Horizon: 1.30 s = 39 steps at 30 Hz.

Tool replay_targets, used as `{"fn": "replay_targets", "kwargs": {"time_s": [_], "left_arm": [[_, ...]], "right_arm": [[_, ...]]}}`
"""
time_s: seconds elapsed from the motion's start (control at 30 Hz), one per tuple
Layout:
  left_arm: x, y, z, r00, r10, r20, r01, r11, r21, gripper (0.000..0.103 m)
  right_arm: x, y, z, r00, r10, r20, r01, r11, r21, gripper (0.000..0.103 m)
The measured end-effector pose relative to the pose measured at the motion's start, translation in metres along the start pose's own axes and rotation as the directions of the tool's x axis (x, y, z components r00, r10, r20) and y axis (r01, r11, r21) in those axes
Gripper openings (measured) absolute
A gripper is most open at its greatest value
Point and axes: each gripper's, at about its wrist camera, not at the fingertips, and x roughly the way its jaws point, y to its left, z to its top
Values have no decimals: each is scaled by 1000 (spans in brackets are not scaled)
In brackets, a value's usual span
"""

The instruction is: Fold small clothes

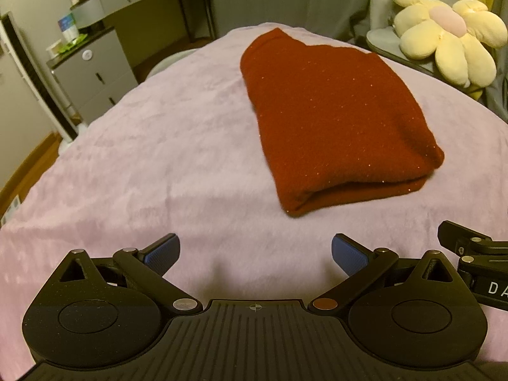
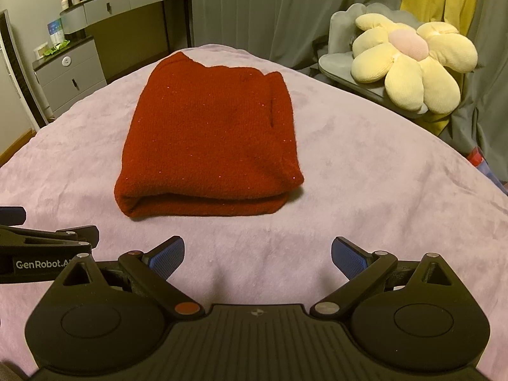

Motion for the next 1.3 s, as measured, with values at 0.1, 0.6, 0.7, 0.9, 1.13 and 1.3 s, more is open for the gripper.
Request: {"fn": "replay_targets", "kwargs": {"time_s": [0.1,0.6,0.7,0.9,1.13,1.3], "left_arm": [[0,-1,0,1000,-2,2,2,1000,2,103],[1,-1,1,1000,-5,4,5,1000,5,103],[1,-1,1,1000,-5,3,5,1000,6,103],[3,1,3,1000,-17,-1,17,1000,-2,103],[1,5,2,997,-71,15,72,997,-24,103],[1,1,1,998,-57,14,57,998,3,103]], "right_arm": [[0,-1,0,1000,1,1,-1,1000,0,99],[1,-3,1,1000,-1,5,1,1000,6,99],[0,-3,1,1000,1,7,-1,1000,6,99],[-1,-4,1,1000,2,9,-2,1000,4,99],[-2,-4,1,1000,1,13,-1,1000,6,99],[-1,-5,2,1000,-4,13,4,1000,11,99]]}}
